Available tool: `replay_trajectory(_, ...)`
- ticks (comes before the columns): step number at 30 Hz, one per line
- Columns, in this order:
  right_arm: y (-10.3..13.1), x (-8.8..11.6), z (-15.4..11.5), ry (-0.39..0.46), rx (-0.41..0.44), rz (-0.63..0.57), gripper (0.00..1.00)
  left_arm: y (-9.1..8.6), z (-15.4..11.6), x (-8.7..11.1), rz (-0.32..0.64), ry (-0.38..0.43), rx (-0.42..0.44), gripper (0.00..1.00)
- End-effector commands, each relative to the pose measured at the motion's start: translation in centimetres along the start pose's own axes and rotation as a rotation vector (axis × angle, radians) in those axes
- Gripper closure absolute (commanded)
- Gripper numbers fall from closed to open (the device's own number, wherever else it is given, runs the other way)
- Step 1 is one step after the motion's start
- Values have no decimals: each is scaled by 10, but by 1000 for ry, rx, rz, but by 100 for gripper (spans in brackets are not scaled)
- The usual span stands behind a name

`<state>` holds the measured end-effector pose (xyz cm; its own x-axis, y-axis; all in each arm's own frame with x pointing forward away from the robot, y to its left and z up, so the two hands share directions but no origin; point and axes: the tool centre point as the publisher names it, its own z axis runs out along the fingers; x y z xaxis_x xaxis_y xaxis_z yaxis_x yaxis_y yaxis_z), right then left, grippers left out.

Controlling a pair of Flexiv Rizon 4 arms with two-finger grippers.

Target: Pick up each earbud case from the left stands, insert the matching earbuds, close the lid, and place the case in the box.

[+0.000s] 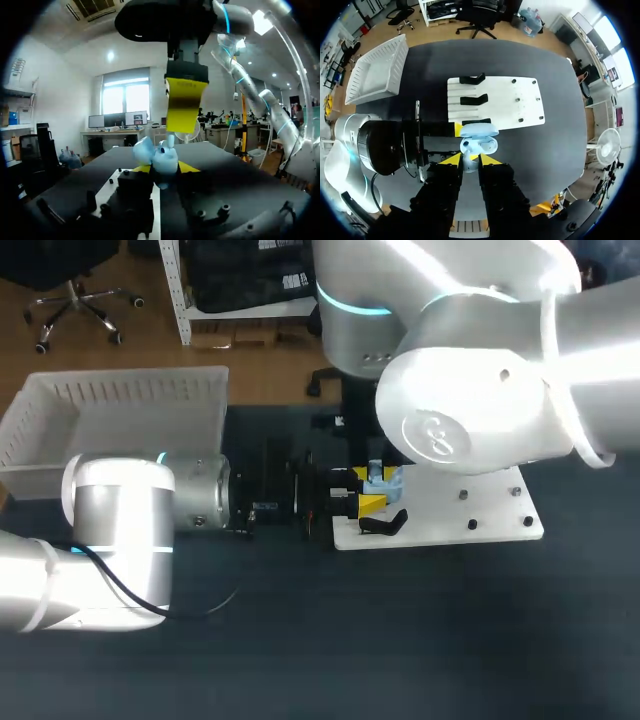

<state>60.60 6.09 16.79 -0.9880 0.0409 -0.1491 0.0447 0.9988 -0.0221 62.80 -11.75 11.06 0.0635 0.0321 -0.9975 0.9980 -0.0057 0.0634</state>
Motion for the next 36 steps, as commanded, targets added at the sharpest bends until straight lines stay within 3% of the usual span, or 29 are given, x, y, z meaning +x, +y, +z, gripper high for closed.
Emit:
replay_trajectory(1,-2,0,2,-1,-5,2,100,-2,0,1,4,-3,-9,100)
replay_trajectory(36,0,-7,10,1,-8,-2,100,-2,0,1,4,-3,-9,100)
